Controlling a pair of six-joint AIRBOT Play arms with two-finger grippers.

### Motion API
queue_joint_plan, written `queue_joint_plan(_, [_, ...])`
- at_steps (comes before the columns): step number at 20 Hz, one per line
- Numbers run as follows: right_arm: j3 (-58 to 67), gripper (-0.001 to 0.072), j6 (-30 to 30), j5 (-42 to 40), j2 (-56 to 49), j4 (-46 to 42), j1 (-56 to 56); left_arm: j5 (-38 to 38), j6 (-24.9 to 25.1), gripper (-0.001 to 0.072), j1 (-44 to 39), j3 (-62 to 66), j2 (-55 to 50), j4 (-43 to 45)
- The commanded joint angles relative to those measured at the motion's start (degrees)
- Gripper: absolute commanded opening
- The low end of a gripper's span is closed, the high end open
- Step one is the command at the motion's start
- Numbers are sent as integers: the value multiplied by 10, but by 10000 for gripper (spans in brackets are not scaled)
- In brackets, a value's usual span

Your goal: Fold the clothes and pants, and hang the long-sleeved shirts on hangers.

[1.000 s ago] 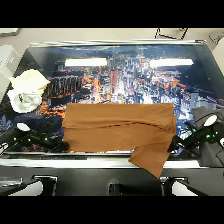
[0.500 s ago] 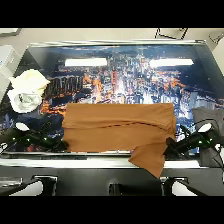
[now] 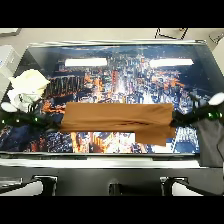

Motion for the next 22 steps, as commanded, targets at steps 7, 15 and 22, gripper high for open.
queue_joint_plan(7, [294,41,84,-51,-264,1,67,-52,-69,28,-44,366,-297,-7])
queue_joint_plan(15, [323,297,85,-19,-271,22,63,-102,-87,607,-38,427,-338,-10])
queue_joint_plan(22, [308,698,49,142,-269,39,-104,-203,-133,674,26,511,-299,-10])
